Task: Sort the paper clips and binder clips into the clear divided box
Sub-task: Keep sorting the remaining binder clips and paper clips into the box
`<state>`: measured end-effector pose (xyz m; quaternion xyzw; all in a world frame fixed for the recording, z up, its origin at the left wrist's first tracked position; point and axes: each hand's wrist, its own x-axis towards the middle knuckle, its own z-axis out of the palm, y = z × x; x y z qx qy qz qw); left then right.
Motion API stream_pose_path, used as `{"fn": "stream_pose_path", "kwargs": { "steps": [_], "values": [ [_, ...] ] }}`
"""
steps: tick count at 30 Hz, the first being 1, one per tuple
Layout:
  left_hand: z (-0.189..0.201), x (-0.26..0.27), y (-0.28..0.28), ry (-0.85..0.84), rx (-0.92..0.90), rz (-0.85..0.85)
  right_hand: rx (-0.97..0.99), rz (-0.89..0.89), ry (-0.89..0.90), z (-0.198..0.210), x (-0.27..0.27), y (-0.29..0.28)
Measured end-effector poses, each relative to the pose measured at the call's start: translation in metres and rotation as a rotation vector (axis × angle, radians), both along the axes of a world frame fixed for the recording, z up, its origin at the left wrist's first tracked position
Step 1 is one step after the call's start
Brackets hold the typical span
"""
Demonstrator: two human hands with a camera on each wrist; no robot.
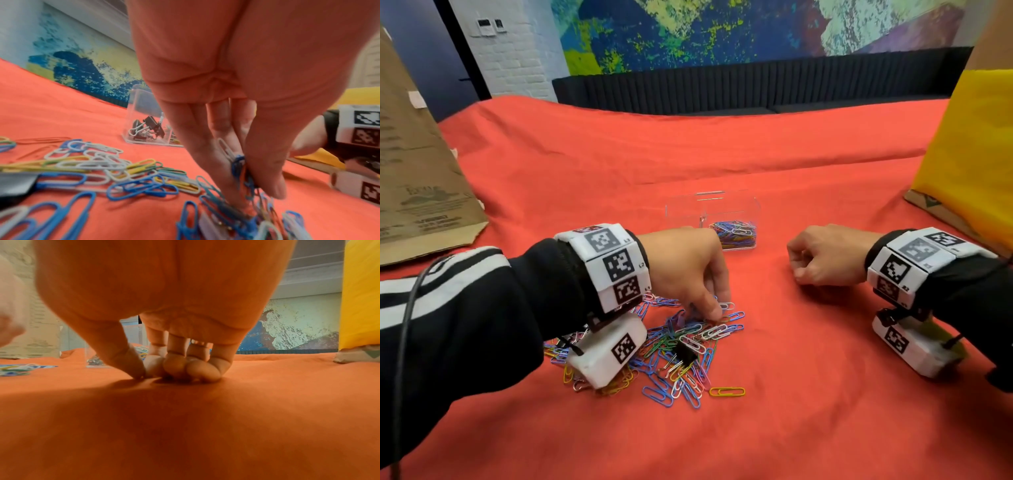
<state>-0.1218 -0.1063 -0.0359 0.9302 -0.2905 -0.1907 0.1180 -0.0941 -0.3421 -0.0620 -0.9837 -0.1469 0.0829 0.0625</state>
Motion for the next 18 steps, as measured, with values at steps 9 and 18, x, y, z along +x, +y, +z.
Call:
{"fn": "stream_pose_path", "kwargs": {
  "steps": [9, 18],
  "values": [
    [0.021, 0.022, 0.019, 0.064, -0.373, 0.099, -0.001, -0.001, 0.0, -0.001, -0.001, 0.0],
    [0.043, 0.076, -0.009, -0.348, -0.461, 0.198, 0.018, -0.006, 0.005, 0.0, 0.0, 0.001]
  ]
}}
